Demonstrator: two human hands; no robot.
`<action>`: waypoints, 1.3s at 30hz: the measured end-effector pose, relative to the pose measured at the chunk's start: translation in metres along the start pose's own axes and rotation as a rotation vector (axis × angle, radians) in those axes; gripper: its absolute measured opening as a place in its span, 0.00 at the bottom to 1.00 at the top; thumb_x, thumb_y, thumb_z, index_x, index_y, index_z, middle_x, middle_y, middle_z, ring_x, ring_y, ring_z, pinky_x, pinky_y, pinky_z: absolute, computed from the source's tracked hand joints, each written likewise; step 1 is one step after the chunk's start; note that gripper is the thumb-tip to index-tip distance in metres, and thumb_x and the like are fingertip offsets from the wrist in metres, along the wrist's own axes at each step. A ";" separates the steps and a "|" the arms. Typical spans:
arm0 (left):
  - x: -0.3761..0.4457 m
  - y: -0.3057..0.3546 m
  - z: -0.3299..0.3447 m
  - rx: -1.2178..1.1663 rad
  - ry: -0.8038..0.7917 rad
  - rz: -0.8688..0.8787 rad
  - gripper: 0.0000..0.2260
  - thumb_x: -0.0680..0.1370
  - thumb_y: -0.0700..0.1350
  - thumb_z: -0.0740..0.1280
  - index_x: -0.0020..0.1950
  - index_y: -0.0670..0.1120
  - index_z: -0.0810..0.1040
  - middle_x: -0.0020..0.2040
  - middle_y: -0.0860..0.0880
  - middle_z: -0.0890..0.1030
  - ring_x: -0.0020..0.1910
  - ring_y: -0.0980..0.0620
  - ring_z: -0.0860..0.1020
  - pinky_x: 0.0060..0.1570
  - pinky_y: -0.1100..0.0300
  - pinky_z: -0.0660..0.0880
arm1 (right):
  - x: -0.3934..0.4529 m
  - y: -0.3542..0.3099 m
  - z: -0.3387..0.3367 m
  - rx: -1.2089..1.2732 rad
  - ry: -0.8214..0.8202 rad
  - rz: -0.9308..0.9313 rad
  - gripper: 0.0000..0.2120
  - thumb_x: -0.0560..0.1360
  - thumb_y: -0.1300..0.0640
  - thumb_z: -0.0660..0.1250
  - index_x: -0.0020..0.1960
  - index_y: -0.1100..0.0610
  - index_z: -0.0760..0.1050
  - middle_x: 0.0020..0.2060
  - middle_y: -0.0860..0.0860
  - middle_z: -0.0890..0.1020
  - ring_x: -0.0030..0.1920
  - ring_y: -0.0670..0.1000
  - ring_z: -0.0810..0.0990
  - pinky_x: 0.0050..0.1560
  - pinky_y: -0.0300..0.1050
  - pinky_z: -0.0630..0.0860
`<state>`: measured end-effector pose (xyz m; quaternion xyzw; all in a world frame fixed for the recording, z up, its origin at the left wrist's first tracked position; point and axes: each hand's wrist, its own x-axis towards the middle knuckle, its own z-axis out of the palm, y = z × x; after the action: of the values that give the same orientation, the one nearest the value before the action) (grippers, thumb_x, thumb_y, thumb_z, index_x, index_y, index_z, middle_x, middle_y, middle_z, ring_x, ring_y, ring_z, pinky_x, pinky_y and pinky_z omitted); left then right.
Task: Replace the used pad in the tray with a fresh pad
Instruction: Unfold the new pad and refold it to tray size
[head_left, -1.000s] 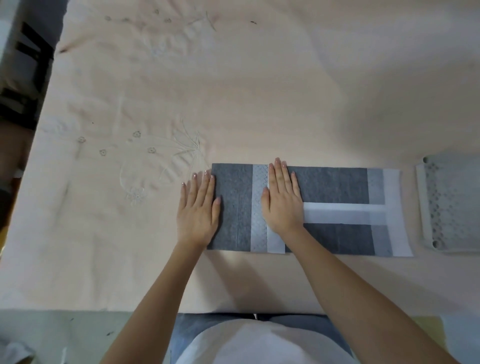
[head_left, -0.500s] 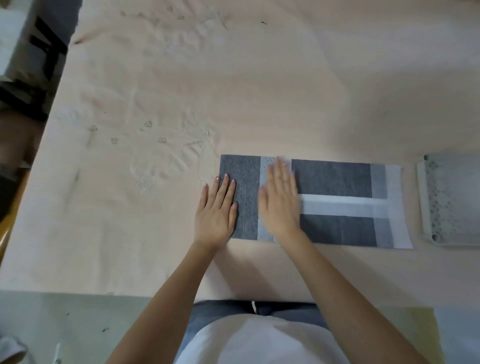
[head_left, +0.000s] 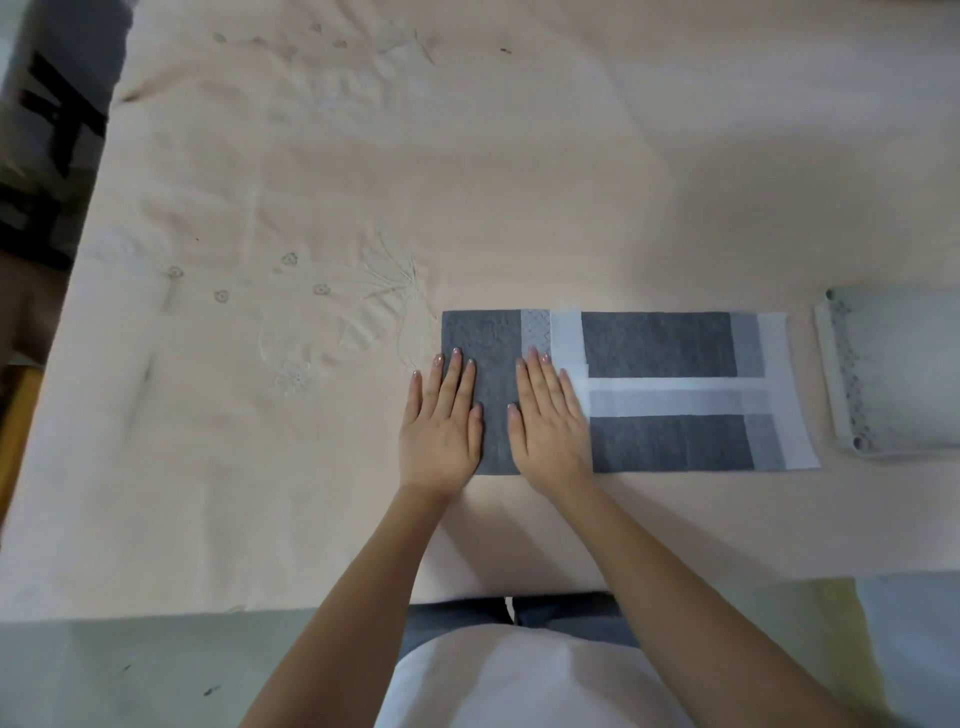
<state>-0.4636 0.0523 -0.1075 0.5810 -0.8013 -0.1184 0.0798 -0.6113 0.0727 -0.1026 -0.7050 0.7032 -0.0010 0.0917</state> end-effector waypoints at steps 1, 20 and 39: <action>0.000 0.000 0.000 -0.005 -0.001 0.003 0.23 0.81 0.48 0.49 0.74 0.41 0.63 0.75 0.44 0.62 0.75 0.44 0.58 0.73 0.46 0.55 | -0.003 0.006 -0.001 0.027 0.018 0.014 0.27 0.81 0.51 0.44 0.76 0.62 0.53 0.76 0.57 0.56 0.76 0.53 0.51 0.76 0.52 0.51; 0.042 0.049 -0.021 0.061 -0.019 0.159 0.17 0.75 0.39 0.66 0.61 0.32 0.75 0.65 0.34 0.73 0.66 0.35 0.72 0.64 0.42 0.68 | -0.035 0.073 -0.043 0.321 0.247 0.286 0.19 0.74 0.64 0.63 0.65 0.64 0.72 0.68 0.59 0.71 0.67 0.58 0.70 0.67 0.55 0.67; 0.138 0.307 0.029 0.254 -0.369 0.298 0.20 0.81 0.49 0.55 0.69 0.40 0.63 0.66 0.41 0.67 0.64 0.43 0.67 0.50 0.52 0.70 | -0.098 0.219 -0.064 0.269 0.048 0.929 0.32 0.75 0.53 0.63 0.72 0.67 0.56 0.64 0.62 0.70 0.62 0.60 0.70 0.58 0.51 0.69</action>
<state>-0.7943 0.0151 -0.0498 0.4306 -0.8874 -0.1078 -0.1245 -0.8382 0.1631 -0.0554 -0.2981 0.9392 -0.0671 0.1565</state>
